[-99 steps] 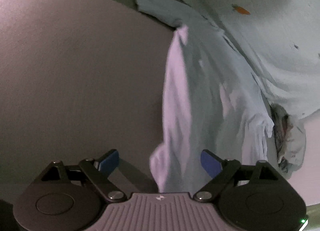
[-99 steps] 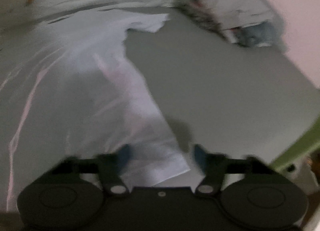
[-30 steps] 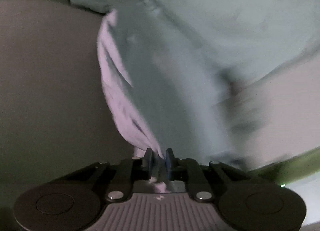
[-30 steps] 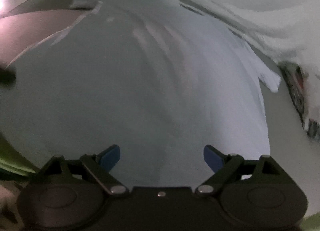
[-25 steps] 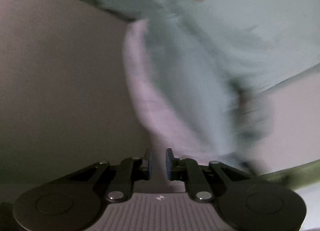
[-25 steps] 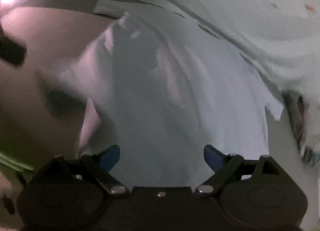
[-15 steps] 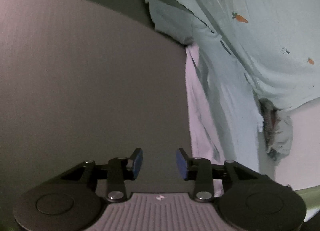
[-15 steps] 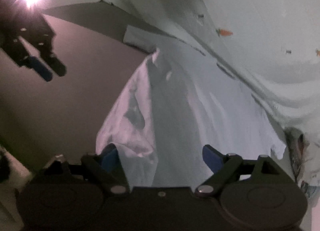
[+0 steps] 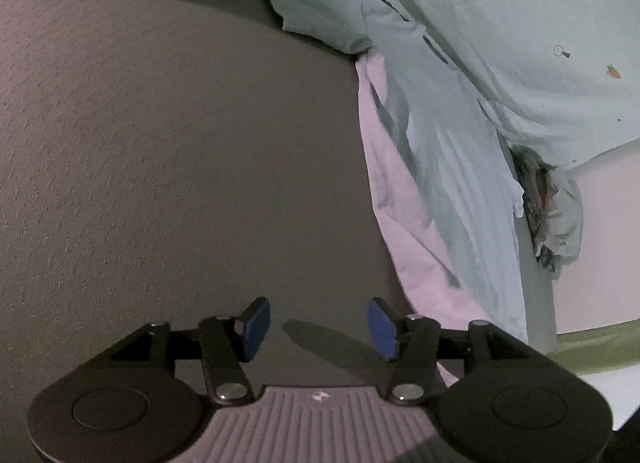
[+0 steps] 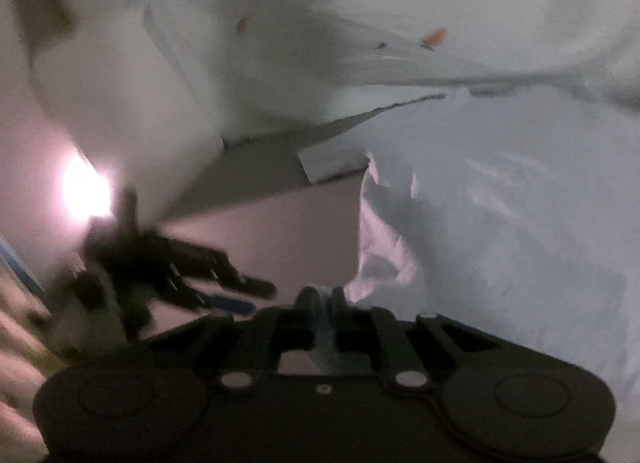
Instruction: Fold clothes
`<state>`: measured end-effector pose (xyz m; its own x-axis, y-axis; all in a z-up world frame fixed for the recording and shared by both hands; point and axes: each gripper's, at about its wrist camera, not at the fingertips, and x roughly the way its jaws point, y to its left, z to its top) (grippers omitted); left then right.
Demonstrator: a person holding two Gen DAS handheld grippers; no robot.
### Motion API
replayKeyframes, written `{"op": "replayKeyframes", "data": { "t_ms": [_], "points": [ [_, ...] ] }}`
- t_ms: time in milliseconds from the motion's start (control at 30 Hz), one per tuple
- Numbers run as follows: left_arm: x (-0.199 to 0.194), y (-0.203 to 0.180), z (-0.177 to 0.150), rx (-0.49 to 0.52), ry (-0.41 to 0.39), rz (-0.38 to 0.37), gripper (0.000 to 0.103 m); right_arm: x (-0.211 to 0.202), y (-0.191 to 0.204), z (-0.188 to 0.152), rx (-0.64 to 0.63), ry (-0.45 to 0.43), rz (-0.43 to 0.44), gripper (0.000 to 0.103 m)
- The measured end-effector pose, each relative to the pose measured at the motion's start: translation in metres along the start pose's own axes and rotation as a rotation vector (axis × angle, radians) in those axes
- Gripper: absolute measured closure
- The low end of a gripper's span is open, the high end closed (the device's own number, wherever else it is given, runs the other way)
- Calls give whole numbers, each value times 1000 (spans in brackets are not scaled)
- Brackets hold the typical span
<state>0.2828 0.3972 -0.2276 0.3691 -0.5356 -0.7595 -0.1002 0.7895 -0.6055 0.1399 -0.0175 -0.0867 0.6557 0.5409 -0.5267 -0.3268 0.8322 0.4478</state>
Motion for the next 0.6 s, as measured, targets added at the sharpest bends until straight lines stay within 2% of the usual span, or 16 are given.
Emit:
{"op": "replayKeyframes", "data": {
  "t_ms": [67, 100, 133, 167, 200, 233, 267, 300, 367, 467, 533, 600],
  "points": [
    [-1, 3, -1, -5, 4, 1, 47, 9, -17, -7, 88, 74, 74, 96],
    [-1, 4, -1, -10, 5, -1, 46, 17, -18, -11, 88, 125, 46, 93],
    [-1, 5, -1, -10, 5, -1, 46, 24, -14, -15, 49, 182, -16, 87],
    [-2, 5, -1, -7, 4, 0, 44, 30, -8, -18, -1, 223, -63, 73],
    [-3, 5, -2, -4, 3, 2, 41, 33, 2, -20, -64, 242, -89, 64],
    [-3, 6, -3, -3, 2, 1, 40, 36, 11, -22, -128, 261, -116, 48],
    [-4, 6, -3, -3, 2, -2, 39, 36, 19, -23, -169, 261, -123, 40],
    [-4, 7, -3, -5, 3, -4, 39, 34, 25, -22, -183, 239, -106, 38],
    [-3, 8, -3, -11, 4, -5, 39, 42, 38, -22, -250, 238, -108, 26],
    [-3, 7, -1, -10, 3, -3, 37, 59, 55, -26, -374, 262, -140, 26],
    [-4, 6, 1, 0, -11, 14, 34, 71, 64, -34, -456, 294, -190, 26],
    [-6, 4, 4, 13, -29, 32, 30, 84, 67, -41, -510, 327, -255, 35]
  ]
}}
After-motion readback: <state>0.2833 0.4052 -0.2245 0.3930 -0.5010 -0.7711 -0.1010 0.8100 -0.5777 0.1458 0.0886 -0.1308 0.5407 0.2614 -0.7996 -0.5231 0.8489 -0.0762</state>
